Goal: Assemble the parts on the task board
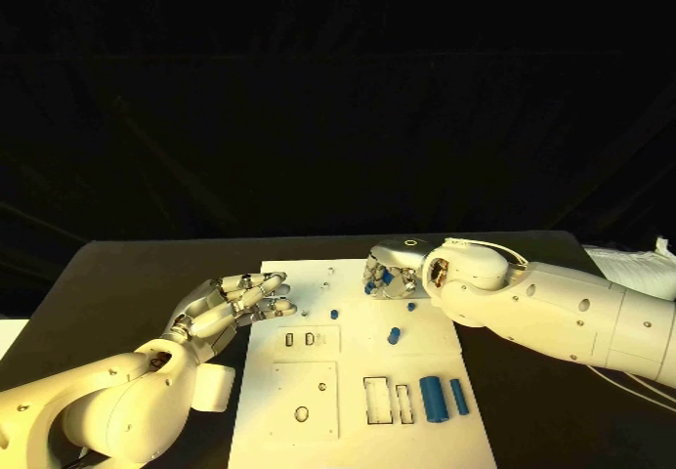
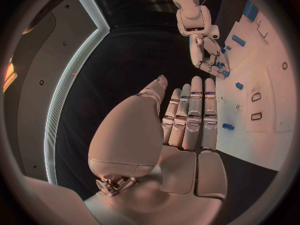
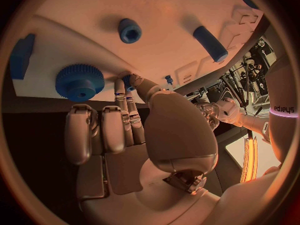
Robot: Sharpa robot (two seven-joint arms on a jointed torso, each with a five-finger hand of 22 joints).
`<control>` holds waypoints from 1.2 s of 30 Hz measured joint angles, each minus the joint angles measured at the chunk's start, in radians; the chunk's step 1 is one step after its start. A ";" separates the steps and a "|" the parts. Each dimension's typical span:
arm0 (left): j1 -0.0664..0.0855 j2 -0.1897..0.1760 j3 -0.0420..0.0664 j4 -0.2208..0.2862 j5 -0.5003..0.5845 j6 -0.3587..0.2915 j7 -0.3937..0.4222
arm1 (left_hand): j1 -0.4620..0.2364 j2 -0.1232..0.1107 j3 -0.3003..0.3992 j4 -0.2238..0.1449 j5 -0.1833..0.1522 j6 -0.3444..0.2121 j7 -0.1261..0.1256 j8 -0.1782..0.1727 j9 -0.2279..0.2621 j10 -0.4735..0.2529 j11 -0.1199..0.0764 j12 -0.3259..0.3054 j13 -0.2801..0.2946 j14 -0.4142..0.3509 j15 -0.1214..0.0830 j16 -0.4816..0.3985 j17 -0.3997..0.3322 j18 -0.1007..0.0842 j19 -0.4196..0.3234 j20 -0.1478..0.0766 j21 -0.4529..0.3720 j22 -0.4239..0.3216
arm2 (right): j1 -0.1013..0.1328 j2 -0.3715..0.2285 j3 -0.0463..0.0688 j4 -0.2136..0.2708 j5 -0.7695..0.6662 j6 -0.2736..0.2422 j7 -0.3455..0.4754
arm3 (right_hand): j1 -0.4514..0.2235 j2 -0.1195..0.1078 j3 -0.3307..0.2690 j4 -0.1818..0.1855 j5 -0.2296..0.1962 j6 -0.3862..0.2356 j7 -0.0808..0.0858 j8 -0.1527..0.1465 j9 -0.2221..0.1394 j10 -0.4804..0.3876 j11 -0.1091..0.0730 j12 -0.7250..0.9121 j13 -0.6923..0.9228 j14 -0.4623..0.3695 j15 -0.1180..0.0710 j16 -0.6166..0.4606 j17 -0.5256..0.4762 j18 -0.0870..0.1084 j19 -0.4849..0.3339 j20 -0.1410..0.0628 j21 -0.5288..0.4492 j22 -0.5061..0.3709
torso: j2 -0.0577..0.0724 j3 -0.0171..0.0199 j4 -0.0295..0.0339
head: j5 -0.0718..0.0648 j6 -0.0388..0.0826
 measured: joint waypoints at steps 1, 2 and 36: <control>0.000 0.000 0.000 0.000 0.000 0.000 0.000 | 0.000 0.000 0.000 0.000 0.000 0.000 0.000 -0.001 0.000 0.000 0.000 0.000 0.000 0.000 0.000 0.000 0.000 0.000 0.000 0.000 0.000 0.000 | 0.000 0.000 0.000 0.000 0.000 -0.003 0.000 | -0.001 0.001 0.002 0.002 0.000 0.003 0.000 0.000 0.000 0.005 0.001 0.000 0.002 0.000 0.000 0.000 -0.001 0.000 0.000 0.000 0.000 0.002 | 0.000 -0.0001 0.0001 | 0.000 0.000; 0.000 0.000 0.000 0.000 0.000 0.000 -0.001 | 0.000 0.000 0.000 0.000 0.000 0.000 0.000 -0.001 0.000 0.000 0.000 0.000 0.000 0.000 0.000 0.000 0.000 0.000 0.000 0.000 0.000 0.000 | 0.000 0.000 0.000 0.000 0.000 -0.006 0.000 | 0.000 0.003 0.004 0.004 -0.002 0.005 -0.001 0.000 0.001 0.007 0.000 0.000 0.003 0.000 0.000 0.000 -0.001 0.000 0.000 0.000 0.000 0.004 | 0.000 -0.0005 0.0007 | 0.000 0.000; 0.001 -0.002 0.000 0.008 0.000 0.007 -0.004 | 0.000 0.000 0.006 -0.006 0.000 0.000 0.000 -0.001 0.000 0.000 0.000 -0.004 0.000 0.000 0.000 -0.004 0.002 0.000 0.000 0.000 -0.004 -0.002 | 0.029 0.128 -0.003 -0.090 -0.012 -0.189 -0.046 | 0.009 0.019 0.020 0.021 -0.025 0.010 -0.002 -0.001 0.003 0.010 -0.003 0.000 0.000 -0.004 -0.004 0.000 -0.008 0.000 0.000 0.000 0.009 0.014 | 0.017 -0.0082 0.0216 | -0.005 0.015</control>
